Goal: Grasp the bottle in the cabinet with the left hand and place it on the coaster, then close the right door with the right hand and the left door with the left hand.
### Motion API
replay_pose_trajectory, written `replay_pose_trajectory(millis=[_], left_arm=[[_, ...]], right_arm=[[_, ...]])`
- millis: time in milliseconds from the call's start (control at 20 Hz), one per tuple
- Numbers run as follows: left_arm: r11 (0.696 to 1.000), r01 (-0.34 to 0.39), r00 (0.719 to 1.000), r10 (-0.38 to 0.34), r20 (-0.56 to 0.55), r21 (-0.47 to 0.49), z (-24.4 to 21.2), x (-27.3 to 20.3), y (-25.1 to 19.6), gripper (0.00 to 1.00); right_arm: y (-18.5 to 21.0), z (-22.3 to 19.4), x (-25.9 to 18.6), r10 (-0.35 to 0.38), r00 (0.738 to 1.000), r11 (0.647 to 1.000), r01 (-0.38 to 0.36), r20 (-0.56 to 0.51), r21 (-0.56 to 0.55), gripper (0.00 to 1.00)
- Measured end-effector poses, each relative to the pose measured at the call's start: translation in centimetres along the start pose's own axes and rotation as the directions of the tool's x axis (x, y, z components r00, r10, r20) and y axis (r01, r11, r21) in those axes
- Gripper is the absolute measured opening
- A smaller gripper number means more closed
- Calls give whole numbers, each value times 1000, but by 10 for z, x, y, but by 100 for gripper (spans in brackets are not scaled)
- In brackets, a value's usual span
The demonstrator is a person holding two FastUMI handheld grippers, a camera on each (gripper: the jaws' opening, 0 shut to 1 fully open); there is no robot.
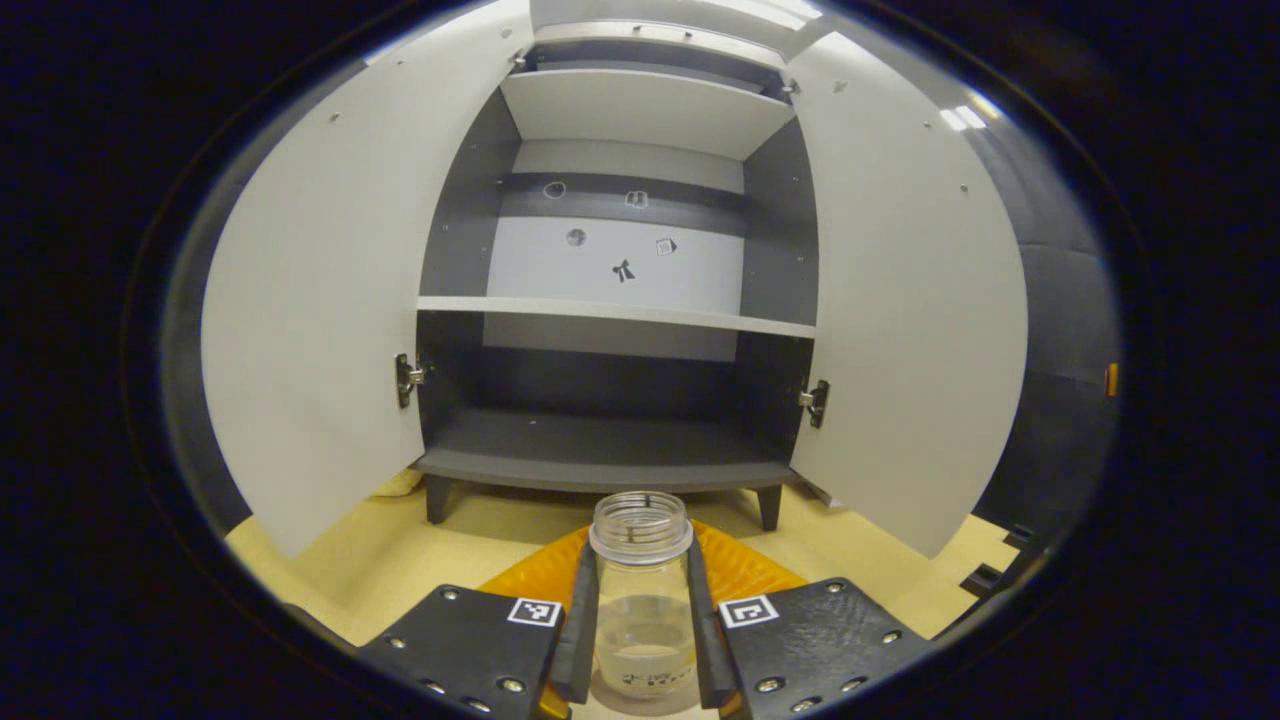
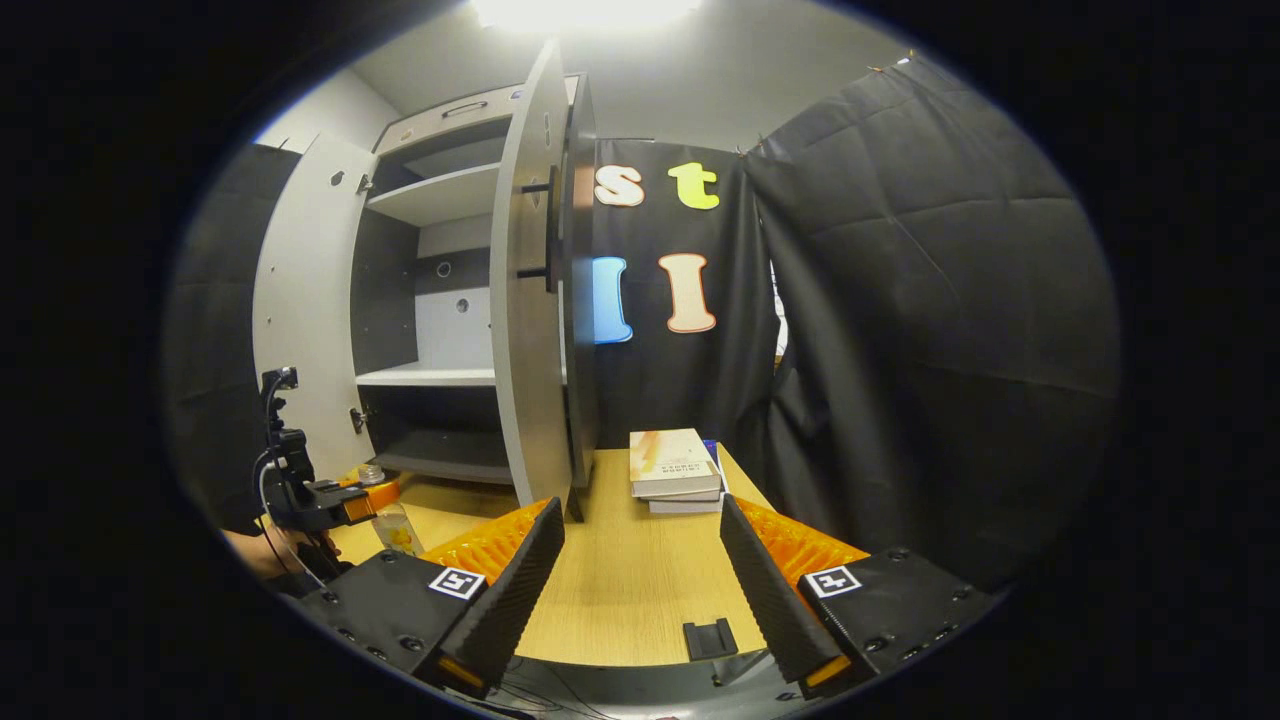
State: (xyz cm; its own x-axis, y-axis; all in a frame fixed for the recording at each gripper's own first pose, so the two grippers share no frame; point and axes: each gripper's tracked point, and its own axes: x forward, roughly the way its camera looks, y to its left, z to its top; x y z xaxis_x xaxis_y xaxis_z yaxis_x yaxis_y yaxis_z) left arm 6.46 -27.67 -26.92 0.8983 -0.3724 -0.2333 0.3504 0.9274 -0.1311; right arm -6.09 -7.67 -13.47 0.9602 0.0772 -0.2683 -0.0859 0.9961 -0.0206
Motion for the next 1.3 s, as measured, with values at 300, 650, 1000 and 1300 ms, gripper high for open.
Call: replay_pose_trajectory(millis=[300, 650, 1000, 1300], left_arm=[[1000, -13, 1000, 14, -7, 16, -24, -1, -4, 42], [998, -38, 999, 38, 4, 48, -26, -4, -9, 43], [996, -43, 999, 45, -13, 73, -22, -16, -13, 67], [995, -69, 998, 70, -7, 76, 14, -37, -19, 77]], right_arm=[[-4, -1, -5, -11, 1000, 999, 10, -10, -33, 100], [-4, -1, -7, -5, 1000, 999, 5, -15, -44, 100], [-4, 10, -6, 5, 1000, 999, -5, 12, -37, 100], [-10, 38, -1, 20, 998, 1000, -19, 62, -16, 100]])
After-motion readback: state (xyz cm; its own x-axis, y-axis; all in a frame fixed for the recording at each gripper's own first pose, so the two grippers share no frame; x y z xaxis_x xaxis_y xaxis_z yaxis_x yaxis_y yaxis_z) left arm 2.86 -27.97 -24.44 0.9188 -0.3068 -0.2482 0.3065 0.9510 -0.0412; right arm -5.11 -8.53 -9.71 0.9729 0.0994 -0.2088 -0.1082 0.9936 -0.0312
